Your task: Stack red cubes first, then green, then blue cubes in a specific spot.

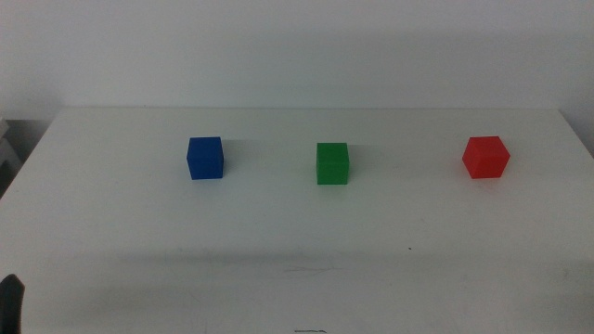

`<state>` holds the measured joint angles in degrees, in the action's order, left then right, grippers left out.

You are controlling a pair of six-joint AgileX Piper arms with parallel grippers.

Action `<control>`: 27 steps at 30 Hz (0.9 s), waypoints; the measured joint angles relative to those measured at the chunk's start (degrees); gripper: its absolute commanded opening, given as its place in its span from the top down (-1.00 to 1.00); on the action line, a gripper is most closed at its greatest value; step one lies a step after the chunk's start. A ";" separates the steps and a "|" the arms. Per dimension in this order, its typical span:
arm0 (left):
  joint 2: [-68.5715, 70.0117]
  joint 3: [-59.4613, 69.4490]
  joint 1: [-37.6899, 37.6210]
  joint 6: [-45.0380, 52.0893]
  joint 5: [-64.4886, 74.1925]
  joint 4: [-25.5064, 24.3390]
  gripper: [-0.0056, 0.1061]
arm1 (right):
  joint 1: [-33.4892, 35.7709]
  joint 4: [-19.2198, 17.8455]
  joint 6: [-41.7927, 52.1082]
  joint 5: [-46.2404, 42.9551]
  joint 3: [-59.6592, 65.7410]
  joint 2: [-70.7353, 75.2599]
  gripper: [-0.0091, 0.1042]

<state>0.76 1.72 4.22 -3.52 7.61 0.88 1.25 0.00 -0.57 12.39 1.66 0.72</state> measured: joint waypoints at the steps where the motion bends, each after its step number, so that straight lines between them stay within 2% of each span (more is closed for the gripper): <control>1: 0.00 0.00 0.00 0.00 0.00 0.00 -0.73 | 0.00 0.00 0.00 -0.13 0.00 0.00 -0.58; 7: 0.00 0.00 0.00 0.00 0.00 0.00 -0.73 | 0.00 1.00 -2.06 -0.91 -0.84 -1.01 -0.58; 12: 0.00 0.00 0.00 0.00 0.00 0.00 -0.73 | 0.00 1.31 -2.98 1.03 -10.13 -13.76 -0.58; 15: 0.00 0.00 0.00 0.00 0.00 0.00 -0.73 | 0.00 1.31 -3.08 7.00 -21.12 -24.58 -0.58; 21: 0.00 0.00 0.00 0.00 0.00 0.00 -0.73 | 0.00 1.38 -3.08 25.68 -41.13 -44.71 -0.58; 27: 0.00 0.00 0.00 0.00 0.00 0.00 -0.73 | 0.00 1.38 -3.08 28.52 -48.87 -56.43 -0.58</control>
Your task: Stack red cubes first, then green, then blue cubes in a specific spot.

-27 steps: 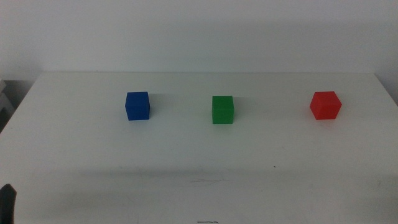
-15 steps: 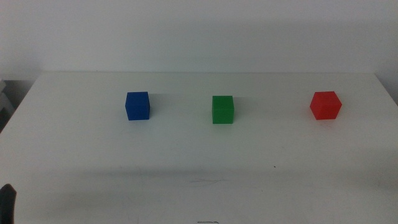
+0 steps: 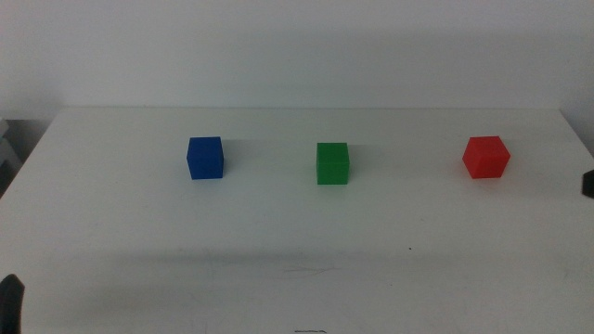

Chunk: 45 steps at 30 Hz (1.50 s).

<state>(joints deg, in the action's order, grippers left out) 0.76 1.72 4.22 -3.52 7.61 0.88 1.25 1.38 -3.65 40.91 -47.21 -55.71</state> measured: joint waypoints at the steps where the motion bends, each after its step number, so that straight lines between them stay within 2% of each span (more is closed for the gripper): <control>1: 0.00 0.00 0.00 0.00 0.00 0.00 -0.73 | 0.00 0.16 0.00 0.00 -0.15 -1.49 -0.58; 11: 0.00 0.00 0.00 0.00 0.00 0.00 -0.73 | 0.00 1.35 1.88 0.25 -6.27 -14.41 -0.58; 31: 0.00 0.00 0.00 0.00 0.00 0.00 -0.73 | 0.00 1.39 8.62 5.13 -42.89 -54.06 -0.58; 45: 0.00 0.00 0.00 0.00 0.00 0.00 -0.73 | 0.00 1.39 10.35 2.11 -50.67 -69.14 -0.56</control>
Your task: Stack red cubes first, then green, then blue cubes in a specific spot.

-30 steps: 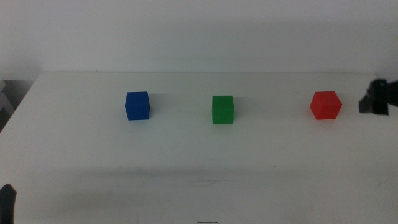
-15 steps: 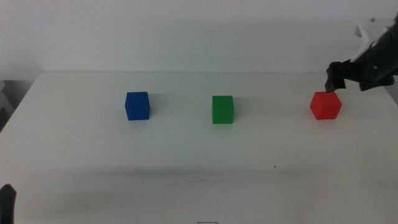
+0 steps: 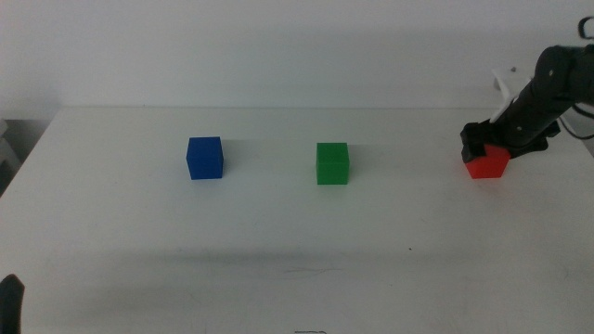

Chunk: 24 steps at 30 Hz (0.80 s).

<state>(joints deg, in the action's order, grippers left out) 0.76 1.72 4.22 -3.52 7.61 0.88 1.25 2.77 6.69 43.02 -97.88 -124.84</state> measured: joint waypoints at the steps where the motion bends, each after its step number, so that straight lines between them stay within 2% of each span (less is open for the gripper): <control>1: 0.00 0.00 0.00 0.00 0.00 0.00 -0.73 | 0.00 0.00 0.00 -0.47 -0.14 -0.58 -0.52; 2: 0.00 0.00 0.00 0.00 0.00 0.00 -0.73 | 0.00 0.00 0.01 -0.98 -0.14 -0.99 -0.47; 4: 0.00 0.00 0.00 0.00 0.00 0.00 -0.73 | 0.00 0.00 0.06 -1.45 -0.23 -1.45 -0.21; 10: 0.00 0.00 0.00 0.00 0.00 0.00 -0.73 | 0.00 0.00 0.00 -1.64 -0.24 -1.57 0.87; 17: 0.00 0.00 0.00 0.00 0.00 0.00 -0.73 | 0.21 0.00 -0.52 2.09 -0.24 2.38 0.86; 24: 0.00 0.00 0.00 0.00 0.00 0.00 -0.73 | 4.17 -1.44 -7.67 2.70 4.96 15.31 0.86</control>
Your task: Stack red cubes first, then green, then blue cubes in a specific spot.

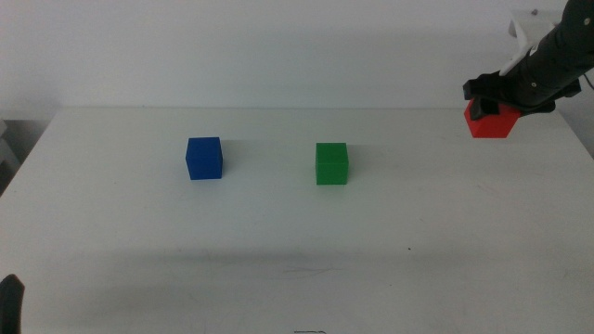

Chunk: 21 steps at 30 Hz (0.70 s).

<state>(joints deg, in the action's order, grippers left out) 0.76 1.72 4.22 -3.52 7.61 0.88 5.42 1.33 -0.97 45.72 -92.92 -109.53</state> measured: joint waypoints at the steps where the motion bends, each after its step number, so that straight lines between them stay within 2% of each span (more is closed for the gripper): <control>1: 0.00 0.00 0.00 0.00 0.00 0.00 -0.73 | 1.07 -0.71 -1.57 0.00 2.03 2.26 0.86; 6: 0.00 0.00 0.00 0.00 0.00 0.00 -0.73 | 7.96 -6.07 -12.12 1.77 9.81 10.65 0.86; 13: 0.00 0.00 0.00 0.00 0.00 0.00 -0.73 | 22.15 -16.01 -32.19 7.64 10.82 12.99 0.86; 16: 0.00 0.00 0.00 0.00 0.00 0.00 -0.73 | 27.87 -17.49 -37.94 8.05 10.82 11.86 0.86; 21: 0.00 0.00 0.00 0.00 0.00 0.00 -0.73 | 34.72 -17.69 -45.31 6.50 10.82 8.67 0.86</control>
<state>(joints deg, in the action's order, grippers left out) 0.76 1.72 4.22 -3.52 7.61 0.88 40.14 -16.36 -46.28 52.23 -82.10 -100.86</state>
